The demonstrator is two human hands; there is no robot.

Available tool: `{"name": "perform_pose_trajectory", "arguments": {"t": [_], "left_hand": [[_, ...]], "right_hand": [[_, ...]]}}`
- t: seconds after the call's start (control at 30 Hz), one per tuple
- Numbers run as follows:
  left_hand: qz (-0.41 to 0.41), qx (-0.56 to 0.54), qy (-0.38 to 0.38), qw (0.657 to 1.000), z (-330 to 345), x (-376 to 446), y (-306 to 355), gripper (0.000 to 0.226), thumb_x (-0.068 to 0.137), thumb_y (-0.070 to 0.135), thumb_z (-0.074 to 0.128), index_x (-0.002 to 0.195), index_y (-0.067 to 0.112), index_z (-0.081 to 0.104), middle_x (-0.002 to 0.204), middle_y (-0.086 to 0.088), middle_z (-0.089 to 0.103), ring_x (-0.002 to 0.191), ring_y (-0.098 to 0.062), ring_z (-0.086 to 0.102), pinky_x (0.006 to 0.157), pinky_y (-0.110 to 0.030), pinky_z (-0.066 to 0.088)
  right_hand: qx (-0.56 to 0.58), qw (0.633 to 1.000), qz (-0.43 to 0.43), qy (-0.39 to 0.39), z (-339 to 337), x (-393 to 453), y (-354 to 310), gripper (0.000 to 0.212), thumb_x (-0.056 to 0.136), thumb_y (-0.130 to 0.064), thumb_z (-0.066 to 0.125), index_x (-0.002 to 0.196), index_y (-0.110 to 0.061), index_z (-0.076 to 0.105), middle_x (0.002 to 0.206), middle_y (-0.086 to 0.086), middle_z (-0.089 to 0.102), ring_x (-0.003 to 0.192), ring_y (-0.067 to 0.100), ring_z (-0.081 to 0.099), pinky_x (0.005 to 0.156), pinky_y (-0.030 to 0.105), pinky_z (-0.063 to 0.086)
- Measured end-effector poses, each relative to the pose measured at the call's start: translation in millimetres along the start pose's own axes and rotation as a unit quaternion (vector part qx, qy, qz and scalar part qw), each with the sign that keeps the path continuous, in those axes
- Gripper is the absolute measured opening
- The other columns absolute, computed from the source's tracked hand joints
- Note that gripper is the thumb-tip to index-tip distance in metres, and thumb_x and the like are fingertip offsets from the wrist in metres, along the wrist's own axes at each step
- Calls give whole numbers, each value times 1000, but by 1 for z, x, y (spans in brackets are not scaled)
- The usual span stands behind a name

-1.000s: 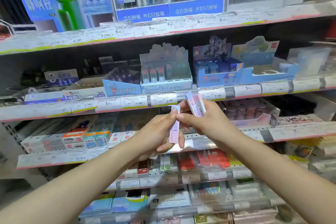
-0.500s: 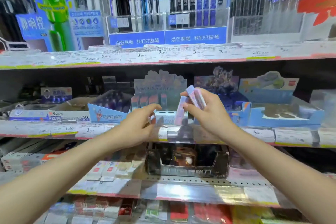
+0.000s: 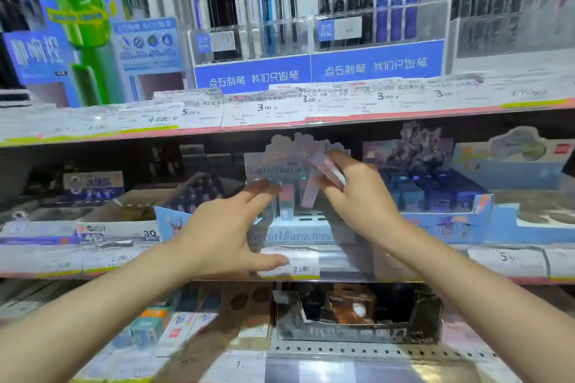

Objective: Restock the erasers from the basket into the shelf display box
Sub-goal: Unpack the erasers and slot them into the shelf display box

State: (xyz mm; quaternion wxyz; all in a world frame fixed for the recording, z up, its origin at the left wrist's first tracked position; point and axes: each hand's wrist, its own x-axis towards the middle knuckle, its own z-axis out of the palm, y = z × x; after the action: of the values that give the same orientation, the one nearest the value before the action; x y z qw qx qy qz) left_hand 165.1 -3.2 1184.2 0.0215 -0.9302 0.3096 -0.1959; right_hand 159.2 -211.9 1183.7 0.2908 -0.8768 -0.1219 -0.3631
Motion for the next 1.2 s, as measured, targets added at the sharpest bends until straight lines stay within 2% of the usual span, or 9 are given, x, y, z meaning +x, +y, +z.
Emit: {"name": "perform_pose_trajectory", "arguments": {"t": [0.13,0.27,0.4,0.67,0.73,0.8,0.97,1.13,1.2], "left_hand": [[18,-50,-3,999,4,-1,-5,109,50,85,44,144,42,9,148,18,31,115,-17,56,88,-33,47],[28,-70,14,997,8,1,-8,113,47,88,42,144,42,8,151,18,26,120,-16,53,93,-34,47],[33,-78,15,996,10,2,-10,113,47,88,42,144,42,7,154,18,19,126,-15,48,98,-34,45],[29,-75,13,997,9,3,-11,113,46,88,44,144,44,6,154,17,20,127,-13,47,98,-31,44],[28,-76,14,997,10,3,-11,113,46,88,45,143,44,7,154,17,19,128,-12,46,99,-31,44],[28,-77,16,997,10,4,-12,113,46,87,45,143,44,8,154,17,20,129,-13,45,99,-32,44],[29,-79,14,996,11,3,-13,113,46,88,45,143,44,7,153,16,21,129,-12,44,100,-32,43],[32,-87,13,996,10,3,-13,113,45,88,43,143,44,9,154,17,21,131,-12,42,102,-32,42],[35,-89,8,995,9,3,-14,112,45,88,42,143,44,11,153,17,23,130,-13,43,101,-33,42]], "right_hand": [[-21,1000,3,1,4,4,-3,22,85,-15,56,105,-24,55,87,11,64,81,34,56,67,39,51],[-22,1000,-9,-12,5,10,-2,14,83,-12,56,95,-18,57,82,14,63,75,35,55,63,38,47],[-12,999,-23,-46,9,11,-3,14,82,-12,57,90,-23,56,82,11,64,74,33,55,64,37,46],[-62,995,-21,-74,15,13,2,20,86,-19,56,104,-27,50,84,10,64,76,37,58,66,41,52],[-47,996,-15,-77,16,11,1,13,85,-16,56,91,-26,50,81,10,62,73,36,57,63,41,51],[-37,997,-23,-67,16,10,0,21,83,-11,54,80,-28,41,77,5,54,70,31,51,58,34,43],[-40,996,-9,-73,12,15,-3,27,80,-4,51,69,-24,37,71,-5,37,71,24,39,53,17,28],[-17,997,7,-68,11,12,-3,15,79,-2,51,76,-15,45,69,-9,41,70,24,41,55,22,32],[-15,997,14,-69,9,11,-3,6,80,-3,51,83,-7,53,76,3,52,71,27,45,56,29,32]]}}
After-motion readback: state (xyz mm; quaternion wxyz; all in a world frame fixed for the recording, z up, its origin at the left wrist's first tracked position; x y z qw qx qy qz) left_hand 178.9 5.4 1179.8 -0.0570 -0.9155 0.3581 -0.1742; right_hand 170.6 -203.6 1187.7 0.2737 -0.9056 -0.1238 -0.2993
